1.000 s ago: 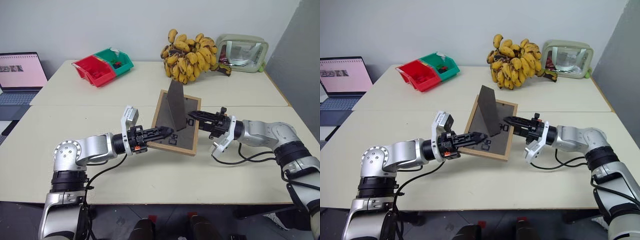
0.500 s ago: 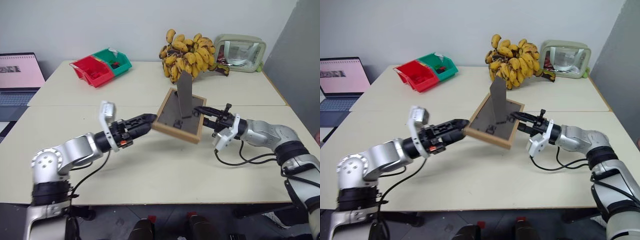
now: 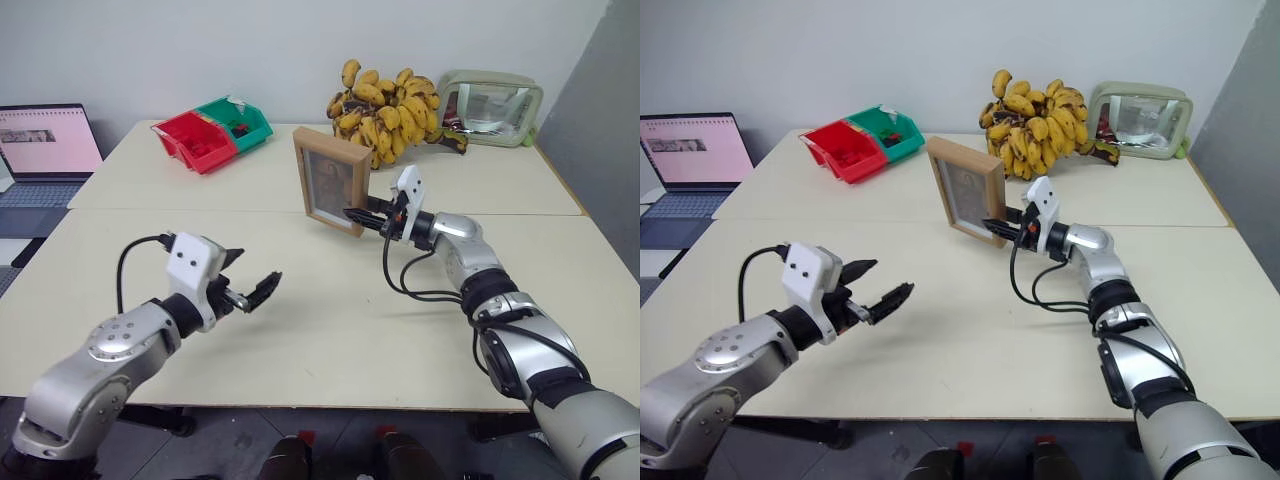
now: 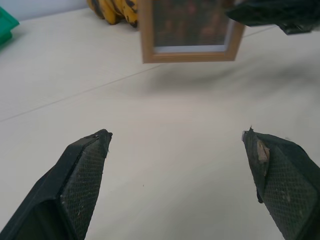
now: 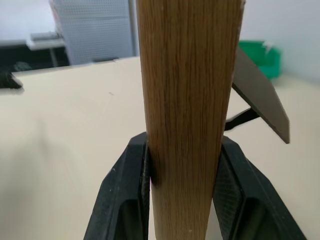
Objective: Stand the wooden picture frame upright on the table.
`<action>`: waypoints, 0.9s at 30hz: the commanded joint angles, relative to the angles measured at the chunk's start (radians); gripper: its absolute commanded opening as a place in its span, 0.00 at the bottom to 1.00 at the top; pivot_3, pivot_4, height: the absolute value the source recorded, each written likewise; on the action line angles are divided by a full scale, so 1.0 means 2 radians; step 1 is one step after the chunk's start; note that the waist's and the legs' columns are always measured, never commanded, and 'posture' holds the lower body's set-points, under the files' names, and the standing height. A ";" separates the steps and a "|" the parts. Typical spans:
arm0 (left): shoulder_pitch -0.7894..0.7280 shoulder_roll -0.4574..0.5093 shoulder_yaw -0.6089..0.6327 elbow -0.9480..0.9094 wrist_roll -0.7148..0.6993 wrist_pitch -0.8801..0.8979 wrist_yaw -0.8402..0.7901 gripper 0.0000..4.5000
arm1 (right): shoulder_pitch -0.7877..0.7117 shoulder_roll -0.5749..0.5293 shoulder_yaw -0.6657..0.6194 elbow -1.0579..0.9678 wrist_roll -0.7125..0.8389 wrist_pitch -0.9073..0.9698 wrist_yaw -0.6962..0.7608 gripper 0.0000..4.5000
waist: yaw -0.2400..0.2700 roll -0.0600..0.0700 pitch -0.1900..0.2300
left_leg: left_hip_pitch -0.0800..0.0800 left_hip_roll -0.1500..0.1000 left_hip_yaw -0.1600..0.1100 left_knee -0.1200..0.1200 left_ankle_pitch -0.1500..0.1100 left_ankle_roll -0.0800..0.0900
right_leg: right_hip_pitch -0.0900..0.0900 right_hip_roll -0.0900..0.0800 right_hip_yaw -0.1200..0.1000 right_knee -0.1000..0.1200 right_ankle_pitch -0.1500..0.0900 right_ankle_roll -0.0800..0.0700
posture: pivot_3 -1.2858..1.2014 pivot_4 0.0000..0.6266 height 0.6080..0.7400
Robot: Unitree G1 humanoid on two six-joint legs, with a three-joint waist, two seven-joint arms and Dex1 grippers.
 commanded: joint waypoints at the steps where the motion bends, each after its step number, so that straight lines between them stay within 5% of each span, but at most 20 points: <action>1: 0.015 -0.023 0.010 -0.023 0.037 -0.017 0.002 1.00 | -0.007 0.015 -0.014 0.029 -0.004 0.050 0.055 0.28 | 0.001 0.000 0.000 | 0.000 0.000 0.000 -0.001 0.000 0.000 | 0.000 0.000 0.000 0.000 0.000 0.000 | 0.52 0.24 1.00; 10: 0.010 -0.059 0.008 -0.032 0.054 0.006 0.001 1.00 | 0.003 0.023 -0.024 0.063 -0.040 0.070 0.050 0.28 | 0.001 0.000 0.000 | 0.000 0.000 0.001 -0.001 0.000 0.000 | -0.001 0.000 0.000 0.000 0.000 0.000 | 0.52 0.24 1.00; 17: -0.012 -0.070 -0.003 -0.003 0.081 0.008 -0.021 1.00 | 0.016 0.017 -0.031 0.055 -0.061 0.066 0.048 0.70 | -0.001 0.000 0.000 | 0.000 0.000 0.001 -0.001 0.000 0.000 | 0.000 0.000 0.000 0.000 0.000 0.000 | 0.52 0.24 1.00; 23: -0.009 -0.072 -0.003 0.056 0.121 -0.027 -0.060 1.00 | 0.080 -0.045 -0.004 -0.028 -0.096 0.059 0.077 0.99 | 0.000 0.000 0.000 | 0.000 0.000 0.000 -0.001 0.000 0.000 | 0.000 0.000 0.000 0.000 0.000 0.000 | 0.52 0.24 1.00; 27: -0.037 -0.060 0.027 0.090 0.105 -0.004 -0.088 1.00 | 0.164 -0.108 0.007 -0.206 -0.118 0.088 0.046 0.99 | 0.003 0.000 0.000 | 0.000 0.000 0.000 -0.001 0.000 0.000 | 0.000 0.000 0.000 0.000 0.000 0.000 | 0.52 0.24 1.00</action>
